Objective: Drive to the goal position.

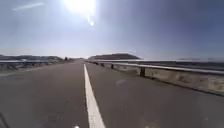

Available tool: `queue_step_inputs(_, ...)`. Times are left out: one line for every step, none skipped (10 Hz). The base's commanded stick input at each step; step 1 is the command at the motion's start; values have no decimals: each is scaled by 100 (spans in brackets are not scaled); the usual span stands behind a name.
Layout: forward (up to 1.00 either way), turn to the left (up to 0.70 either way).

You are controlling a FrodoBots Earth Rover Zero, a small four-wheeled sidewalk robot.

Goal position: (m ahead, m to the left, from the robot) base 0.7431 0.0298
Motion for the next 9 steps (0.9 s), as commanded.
queue_step_inputs(85,6)
queue_step_inputs(85,0)
queue_step_inputs(85,0)
queue_step_inputs(85,0)
queue_step_inputs(85,0)
queue_step_inputs(85,0)
queue_step_inputs(85,0)
queue_step_inputs(85,0)
queue_step_inputs(85,0)
